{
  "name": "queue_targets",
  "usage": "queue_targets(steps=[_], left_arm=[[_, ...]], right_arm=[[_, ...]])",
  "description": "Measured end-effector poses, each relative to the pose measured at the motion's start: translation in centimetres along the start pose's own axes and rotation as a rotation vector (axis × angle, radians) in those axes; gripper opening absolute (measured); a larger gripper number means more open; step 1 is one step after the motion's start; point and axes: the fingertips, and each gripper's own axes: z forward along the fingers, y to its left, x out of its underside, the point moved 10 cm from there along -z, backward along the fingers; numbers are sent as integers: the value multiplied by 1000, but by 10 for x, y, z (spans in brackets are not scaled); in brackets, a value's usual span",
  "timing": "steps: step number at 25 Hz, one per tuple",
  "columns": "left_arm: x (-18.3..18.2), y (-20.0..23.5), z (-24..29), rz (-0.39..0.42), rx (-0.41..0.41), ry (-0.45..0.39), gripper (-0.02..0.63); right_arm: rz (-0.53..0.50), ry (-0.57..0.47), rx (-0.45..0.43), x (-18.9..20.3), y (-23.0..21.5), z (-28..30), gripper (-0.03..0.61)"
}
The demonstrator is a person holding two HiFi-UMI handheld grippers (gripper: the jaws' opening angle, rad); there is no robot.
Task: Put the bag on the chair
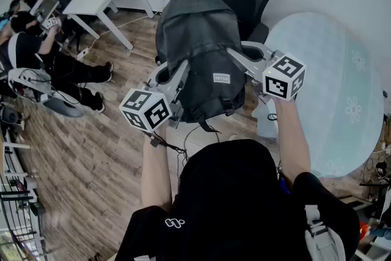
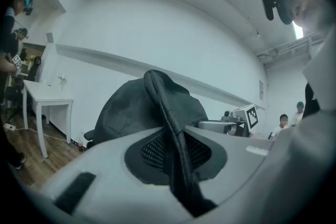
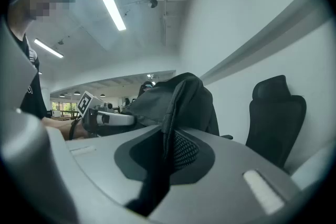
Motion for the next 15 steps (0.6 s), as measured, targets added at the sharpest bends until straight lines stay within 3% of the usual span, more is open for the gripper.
queue_targets(steps=[5,15], left_arm=[[1,-7,1,-2,-9,-2,49],[24,-26,49,-1,-11,45,51]], right_arm=[[1,2,-4,1,2,-7,40],[16,10,-20,22,-45,-42,41]])
